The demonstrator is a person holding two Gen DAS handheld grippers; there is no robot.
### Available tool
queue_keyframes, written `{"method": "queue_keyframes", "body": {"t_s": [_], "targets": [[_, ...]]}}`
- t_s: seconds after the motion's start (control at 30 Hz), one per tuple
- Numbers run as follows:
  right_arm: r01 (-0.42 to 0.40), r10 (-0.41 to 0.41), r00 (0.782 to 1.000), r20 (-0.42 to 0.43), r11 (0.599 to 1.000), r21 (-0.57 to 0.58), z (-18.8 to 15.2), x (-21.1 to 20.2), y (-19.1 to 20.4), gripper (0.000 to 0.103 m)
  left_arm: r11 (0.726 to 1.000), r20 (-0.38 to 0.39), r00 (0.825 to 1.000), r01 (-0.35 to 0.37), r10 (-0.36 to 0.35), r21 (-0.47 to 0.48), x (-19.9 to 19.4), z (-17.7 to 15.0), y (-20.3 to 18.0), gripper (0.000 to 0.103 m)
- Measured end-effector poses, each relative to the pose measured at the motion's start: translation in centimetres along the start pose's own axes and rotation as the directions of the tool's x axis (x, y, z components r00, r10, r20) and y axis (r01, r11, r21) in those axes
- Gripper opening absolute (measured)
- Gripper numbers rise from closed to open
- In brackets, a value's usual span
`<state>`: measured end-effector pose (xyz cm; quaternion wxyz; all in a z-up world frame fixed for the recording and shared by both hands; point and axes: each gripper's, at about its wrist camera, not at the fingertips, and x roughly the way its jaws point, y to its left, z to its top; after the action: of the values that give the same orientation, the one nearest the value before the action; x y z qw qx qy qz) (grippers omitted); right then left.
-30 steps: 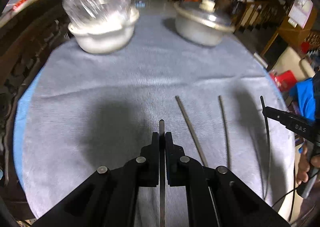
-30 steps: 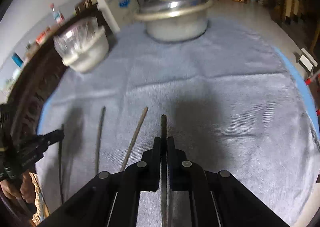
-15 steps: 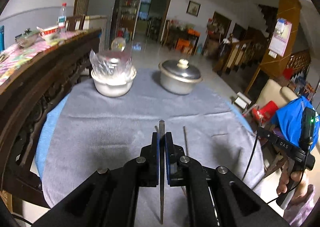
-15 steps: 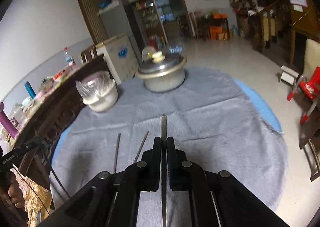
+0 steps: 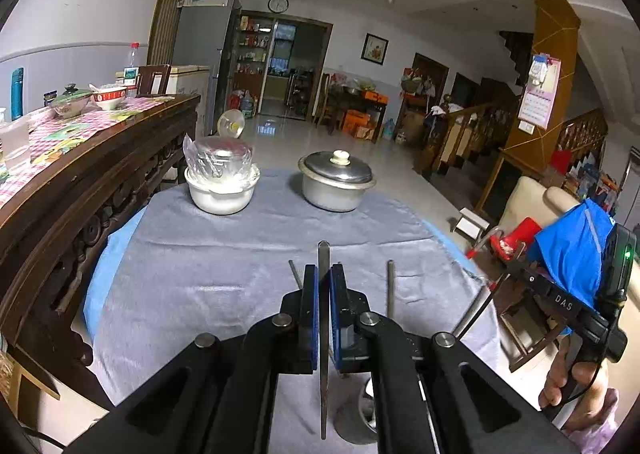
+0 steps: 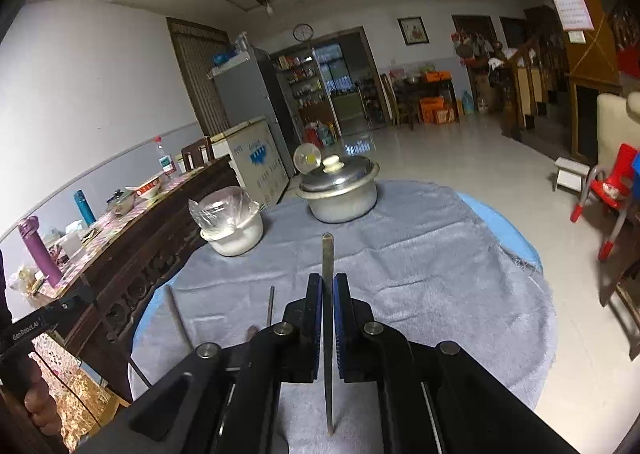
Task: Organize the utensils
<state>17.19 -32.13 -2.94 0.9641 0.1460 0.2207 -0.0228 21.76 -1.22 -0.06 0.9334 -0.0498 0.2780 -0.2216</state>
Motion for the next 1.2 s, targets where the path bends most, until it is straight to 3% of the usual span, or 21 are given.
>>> {"method": "queue_keyframes", "body": {"t_s": [0.37,0.7,0.87,1.2], "targets": [[-0.078,0.086,0.992,0.094,0.994,-0.083,1.3,-6.2,3.1,0.006,0.998,0.087,0.994,0.066,-0.066,0.005,-4.4,1.5,-2.6,0.005],[-0.164,0.180,0.966,0.184,0.981,-0.101,2.5,-9.9,5.3,0.006,0.994,0.166,0.980,0.107,-0.105,0.000,-6.2,2.4,-3.7,0.005],[-0.199,0.214,0.964,0.159,0.975,-0.103,2.1,-9.2,6.3,0.006,0.996,0.176,0.981,0.087,-0.083,-0.016,-5.5,2.1,-3.7,0.005],[-0.194,0.196,0.981,0.004,0.973,-0.127,0.0,-5.2,7.3,0.006,0.999,0.075,0.996,0.041,-0.039,-0.025,-2.4,0.6,-3.1,0.005]]}}
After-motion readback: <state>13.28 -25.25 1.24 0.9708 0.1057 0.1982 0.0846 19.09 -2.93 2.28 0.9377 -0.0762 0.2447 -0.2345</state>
